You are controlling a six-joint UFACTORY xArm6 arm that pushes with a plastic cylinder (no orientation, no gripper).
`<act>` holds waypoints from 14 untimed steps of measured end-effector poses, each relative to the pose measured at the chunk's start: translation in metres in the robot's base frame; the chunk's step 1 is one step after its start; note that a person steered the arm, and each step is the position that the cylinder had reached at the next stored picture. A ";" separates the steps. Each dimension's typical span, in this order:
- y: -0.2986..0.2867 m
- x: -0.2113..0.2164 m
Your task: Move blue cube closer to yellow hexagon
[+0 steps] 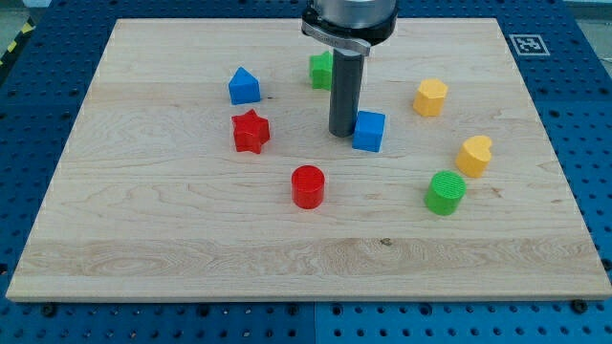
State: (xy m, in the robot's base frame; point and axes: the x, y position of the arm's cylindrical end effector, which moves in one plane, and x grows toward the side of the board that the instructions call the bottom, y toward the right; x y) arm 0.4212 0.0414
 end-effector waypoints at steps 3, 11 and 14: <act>0.044 0.019; 0.087 0.013; 0.100 0.006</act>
